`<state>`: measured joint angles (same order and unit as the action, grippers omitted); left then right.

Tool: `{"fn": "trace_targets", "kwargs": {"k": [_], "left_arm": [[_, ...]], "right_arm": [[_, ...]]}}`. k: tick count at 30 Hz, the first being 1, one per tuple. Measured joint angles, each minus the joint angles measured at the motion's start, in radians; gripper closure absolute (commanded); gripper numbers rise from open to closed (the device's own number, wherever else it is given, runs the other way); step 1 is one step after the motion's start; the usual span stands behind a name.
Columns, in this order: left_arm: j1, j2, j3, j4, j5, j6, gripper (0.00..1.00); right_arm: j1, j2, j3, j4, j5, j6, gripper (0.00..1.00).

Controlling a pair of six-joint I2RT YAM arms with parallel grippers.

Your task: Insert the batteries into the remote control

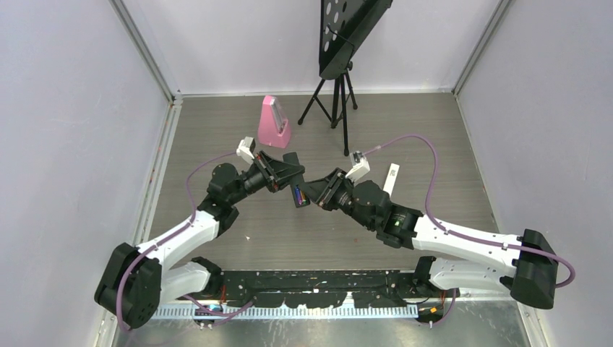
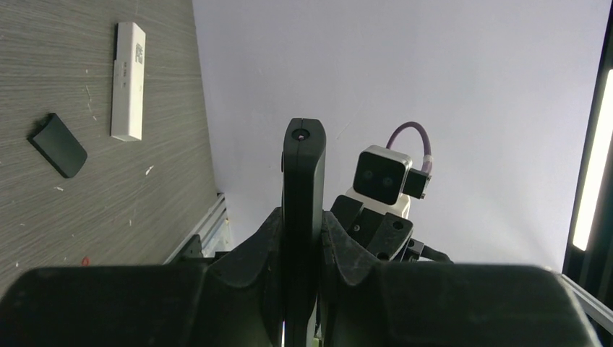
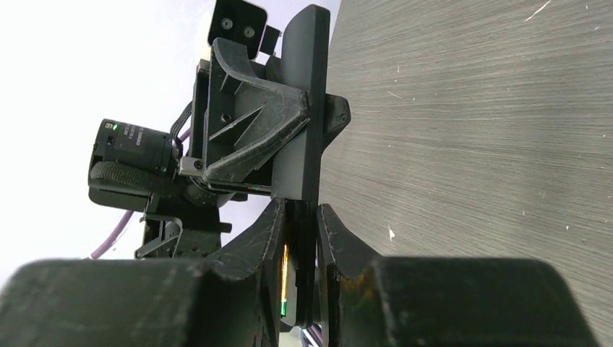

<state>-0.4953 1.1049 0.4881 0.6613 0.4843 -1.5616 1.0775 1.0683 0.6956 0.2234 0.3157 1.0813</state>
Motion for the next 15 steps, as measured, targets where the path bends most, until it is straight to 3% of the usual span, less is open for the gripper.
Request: {"fn": "trace_targets", "kwargs": {"k": [2,6,8,9,12,15], "left_arm": [[0.0,-0.005,0.0,0.0,0.007,0.001,1.0],[0.0,-0.013,0.0,0.0,0.019,0.022,1.0],[0.0,-0.017,0.0,-0.013,0.025,0.051,1.0],[0.0,-0.022,0.0,-0.026,0.025,0.068,1.0],[0.004,-0.074,0.0,-0.13,0.0,0.206,1.0],[0.008,-0.126,0.0,-0.233,-0.046,0.322,1.0]], "right_arm": [[-0.002,-0.007,0.0,0.0,-0.019,-0.029,0.8],[-0.003,-0.02,0.0,-0.006,-0.041,-0.079,0.47],[-0.004,-0.03,0.002,-0.043,-0.045,-0.111,0.37],[-0.005,-0.034,0.003,-0.064,-0.045,-0.121,0.15],[-0.01,-0.068,0.05,-0.228,-0.04,-0.191,0.12],[-0.014,-0.085,0.146,-0.377,-0.011,-0.243,0.25]]}}
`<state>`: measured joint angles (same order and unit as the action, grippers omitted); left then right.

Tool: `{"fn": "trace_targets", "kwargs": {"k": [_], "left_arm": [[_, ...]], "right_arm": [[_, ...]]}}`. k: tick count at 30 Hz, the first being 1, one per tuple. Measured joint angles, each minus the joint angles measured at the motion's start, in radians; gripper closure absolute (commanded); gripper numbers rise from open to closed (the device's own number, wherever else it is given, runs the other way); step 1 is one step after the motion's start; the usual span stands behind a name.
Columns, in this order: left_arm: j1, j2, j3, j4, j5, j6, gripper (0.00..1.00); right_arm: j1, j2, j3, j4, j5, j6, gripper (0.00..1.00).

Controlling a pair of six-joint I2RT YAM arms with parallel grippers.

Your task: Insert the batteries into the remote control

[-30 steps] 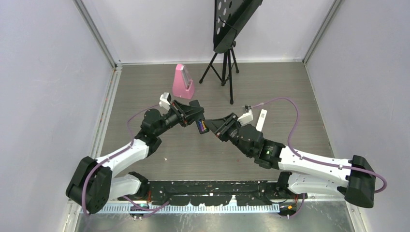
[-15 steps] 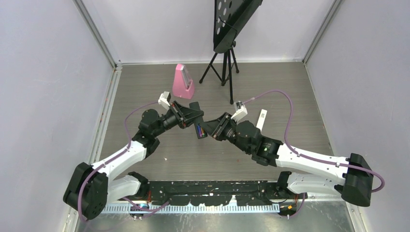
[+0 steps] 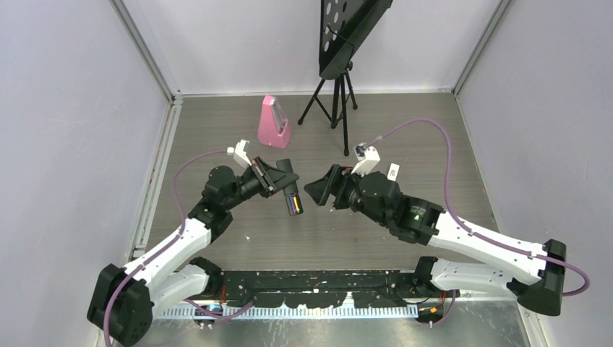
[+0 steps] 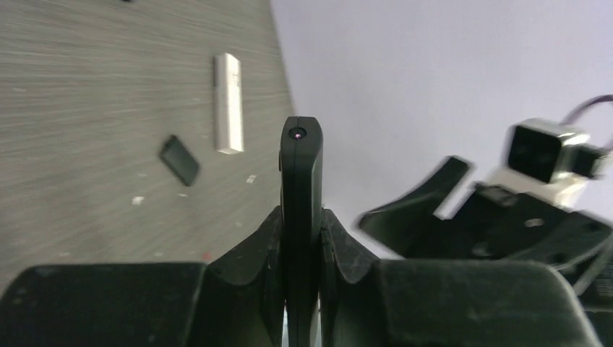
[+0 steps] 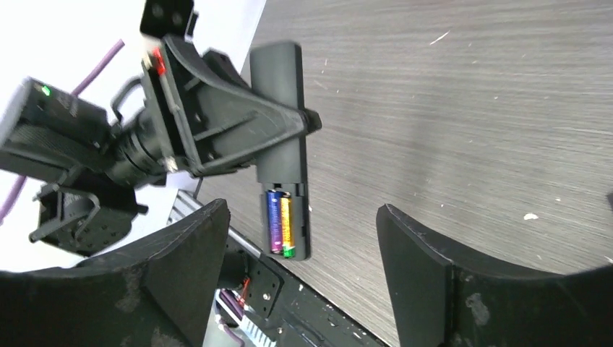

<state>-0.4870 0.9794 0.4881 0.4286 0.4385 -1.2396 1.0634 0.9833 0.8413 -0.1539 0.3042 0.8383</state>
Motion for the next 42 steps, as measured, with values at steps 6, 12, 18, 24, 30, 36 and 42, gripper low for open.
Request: {"fn": "trace_targets", "kwargs": {"k": [6,12,18,24,30,36,42], "left_arm": [[0.011,-0.061,0.0,-0.205,-0.119,0.185,1.0],[0.018,-0.066,0.0,-0.322,-0.187,0.278,1.0],[0.02,-0.066,0.0,-0.348,-0.195,0.309,1.0],[0.024,-0.062,0.0,-0.35,-0.184,0.322,1.0],[0.026,-0.061,0.0,-0.352,-0.169,0.334,1.0],[0.036,-0.054,0.0,-0.352,-0.157,0.339,1.0],[0.043,-0.043,0.0,-0.352,-0.141,0.34,1.0]], "right_arm": [[-0.073,0.0,0.118,-0.224,0.075,-0.041,0.22],[-0.248,0.105,0.077,-0.367,0.083,-0.098,0.08],[-0.328,0.385,0.072,-0.4,0.027,-0.24,0.12],[-0.374,0.619,0.101,-0.412,-0.086,-0.368,0.19],[-0.464,0.641,0.137,-0.418,-0.185,-0.435,0.25],[-0.517,0.699,0.17,-0.433,-0.285,-0.498,0.36],[-0.524,0.739,0.205,-0.461,-0.328,-0.548,0.48]]}}
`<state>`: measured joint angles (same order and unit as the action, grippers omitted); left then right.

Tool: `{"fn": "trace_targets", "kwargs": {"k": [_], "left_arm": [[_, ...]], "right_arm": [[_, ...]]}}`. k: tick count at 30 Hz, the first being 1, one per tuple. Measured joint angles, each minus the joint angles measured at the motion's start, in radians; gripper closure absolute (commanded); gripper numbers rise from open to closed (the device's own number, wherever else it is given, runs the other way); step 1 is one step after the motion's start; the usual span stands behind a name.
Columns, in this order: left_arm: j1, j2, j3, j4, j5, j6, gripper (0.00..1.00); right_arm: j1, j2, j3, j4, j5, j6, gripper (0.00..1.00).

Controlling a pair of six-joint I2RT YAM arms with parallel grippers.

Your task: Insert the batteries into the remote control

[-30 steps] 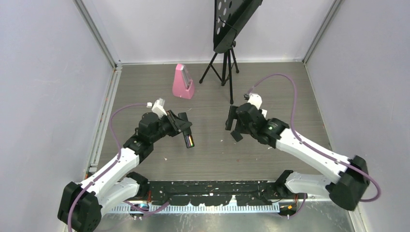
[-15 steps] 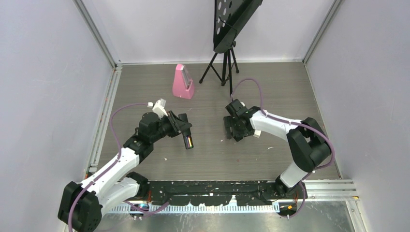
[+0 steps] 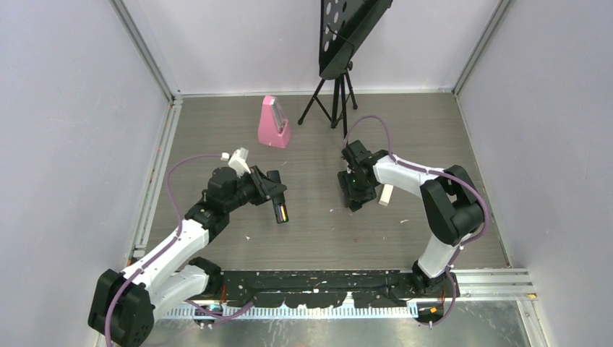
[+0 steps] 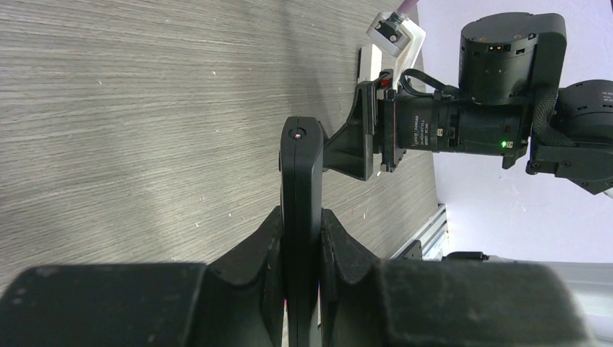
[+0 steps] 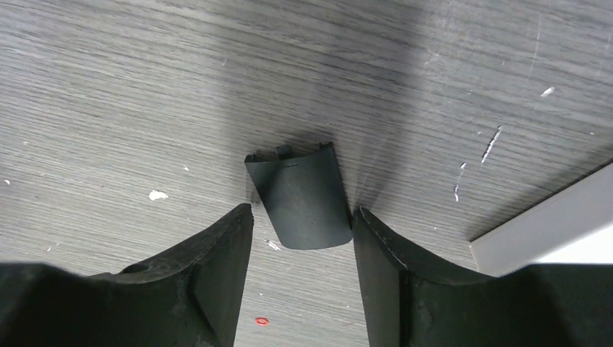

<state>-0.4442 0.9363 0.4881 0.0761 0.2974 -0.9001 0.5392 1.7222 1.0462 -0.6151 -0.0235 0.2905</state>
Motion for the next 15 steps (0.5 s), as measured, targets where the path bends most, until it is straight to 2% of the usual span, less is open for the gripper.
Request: {"fn": "trace_targets", "kwargs": {"k": [2,4,8,10,15], "left_arm": [[0.003,0.001,0.0,0.0,0.002,0.0,1.0],[0.005,0.002,0.0,0.0,0.003,0.0,1.0],[0.006,0.007,0.0,0.001,0.006,-0.001,1.0],[0.006,0.013,0.0,0.001,0.01,-0.003,1.0],[0.006,0.031,0.0,0.002,0.015,-0.008,1.0]], "right_arm": [[0.0,0.009,0.009,-0.011,0.003,-0.01,0.59],[0.0,0.02,0.02,-0.024,0.005,-0.015,0.61],[0.012,0.032,0.037,-0.048,0.022,-0.011,0.46],[0.036,0.037,0.04,-0.048,0.057,-0.01,0.46],[0.066,0.047,0.048,-0.053,0.092,-0.006,0.51]]}}
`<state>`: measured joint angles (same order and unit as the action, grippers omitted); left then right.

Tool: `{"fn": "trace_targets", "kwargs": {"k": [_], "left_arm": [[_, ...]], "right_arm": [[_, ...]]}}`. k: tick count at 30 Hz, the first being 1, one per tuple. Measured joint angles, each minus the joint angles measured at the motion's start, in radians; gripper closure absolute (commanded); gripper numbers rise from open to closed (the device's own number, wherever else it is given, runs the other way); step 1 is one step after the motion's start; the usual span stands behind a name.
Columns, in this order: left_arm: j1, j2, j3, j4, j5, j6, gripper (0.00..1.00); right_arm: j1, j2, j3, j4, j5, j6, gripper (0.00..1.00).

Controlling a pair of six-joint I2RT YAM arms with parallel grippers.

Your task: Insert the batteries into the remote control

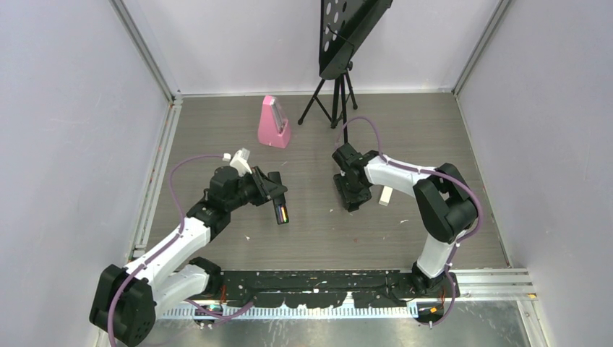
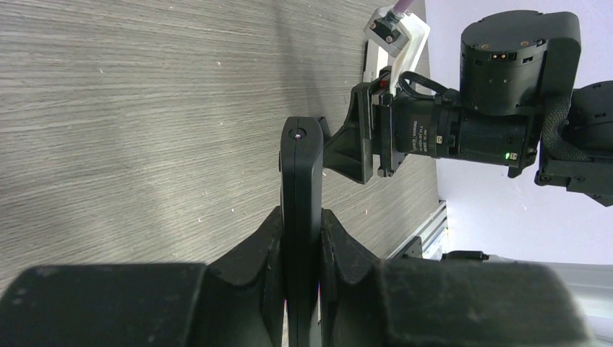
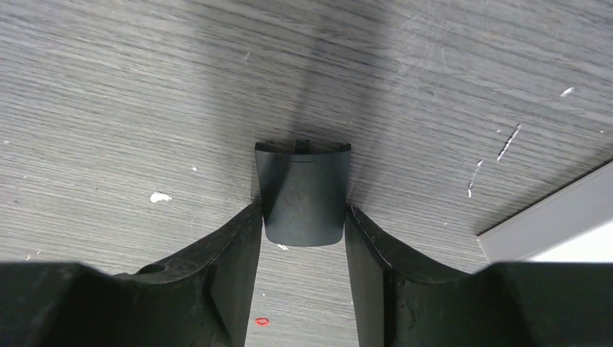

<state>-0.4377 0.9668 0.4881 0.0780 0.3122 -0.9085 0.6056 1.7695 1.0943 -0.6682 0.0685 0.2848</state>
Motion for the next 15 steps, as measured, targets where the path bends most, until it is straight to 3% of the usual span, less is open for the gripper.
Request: {"fn": "trace_targets", "kwargs": {"k": [7,15], "left_arm": [[0.001,0.003,0.0,0.001,0.003,-0.001,1.0],[0.001,0.021,-0.001,0.037,0.011,-0.007,1.0]], "right_arm": [[-0.014,0.018,0.018,-0.021,-0.027,0.022,0.65],[-0.005,-0.005,-0.001,-0.009,0.002,0.076,0.66]]}}
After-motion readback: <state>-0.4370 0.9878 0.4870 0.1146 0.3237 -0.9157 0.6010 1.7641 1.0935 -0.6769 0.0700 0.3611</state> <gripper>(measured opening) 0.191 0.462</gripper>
